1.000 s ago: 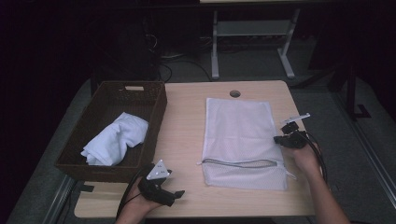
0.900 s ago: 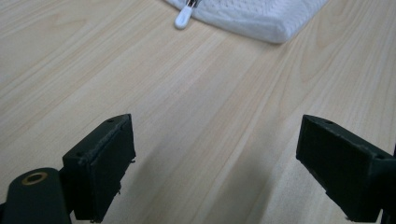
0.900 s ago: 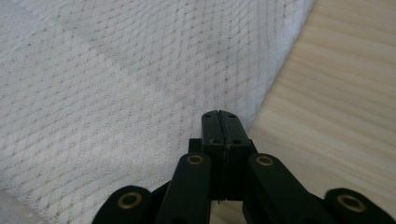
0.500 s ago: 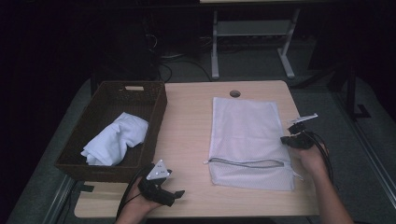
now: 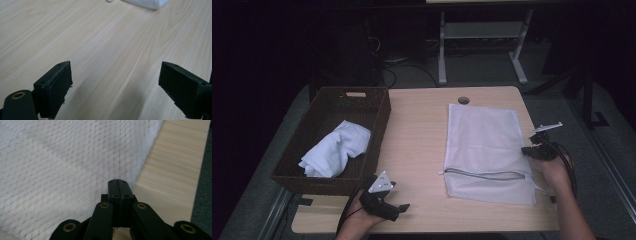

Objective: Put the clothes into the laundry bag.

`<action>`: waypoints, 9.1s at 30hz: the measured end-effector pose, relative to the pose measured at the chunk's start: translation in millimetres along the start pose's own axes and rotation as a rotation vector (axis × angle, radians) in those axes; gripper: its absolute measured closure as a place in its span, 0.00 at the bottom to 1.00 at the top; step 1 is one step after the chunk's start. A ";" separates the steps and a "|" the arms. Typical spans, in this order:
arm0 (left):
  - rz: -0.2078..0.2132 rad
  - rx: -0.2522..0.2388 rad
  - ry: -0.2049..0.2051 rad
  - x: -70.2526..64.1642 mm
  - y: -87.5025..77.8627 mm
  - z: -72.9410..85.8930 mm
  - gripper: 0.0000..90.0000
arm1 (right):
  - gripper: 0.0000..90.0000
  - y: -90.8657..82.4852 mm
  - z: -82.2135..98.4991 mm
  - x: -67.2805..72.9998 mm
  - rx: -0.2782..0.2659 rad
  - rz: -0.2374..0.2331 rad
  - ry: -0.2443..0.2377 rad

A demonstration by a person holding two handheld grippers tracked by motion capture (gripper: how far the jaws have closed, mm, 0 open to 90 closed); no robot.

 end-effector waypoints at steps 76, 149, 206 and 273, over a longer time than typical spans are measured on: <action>0.007 -0.014 0.009 -2.6 1.9 -7.5 0.12 | 0.68 -48.5 24.3 -33.9 -0.158 0.038 0.129; 0.121 0.072 0.093 -13.3 -34.1 -74.0 0.14 | 0.00 -57.8 44.8 204.5 -0.218 -0.315 -0.359; -0.302 0.293 -0.230 230.0 -122.0 -57.6 0.15 | 0.00 -59.0 42.1 196.7 -0.242 -0.304 -0.338; -0.236 0.329 -0.324 244.6 -150.7 -42.2 0.74 | 0.00 -57.1 43.5 193.7 -0.236 -0.311 -0.318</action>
Point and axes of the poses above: each handheld gripper's, and its own axes: y roughly forward along the jaws, z roughly out of its underside, x roughly to its left, the point moved 10 cm from there along y, roughly forward along the jaws, and after that the axes turned 1 degree about z, right-handed, at the moved point
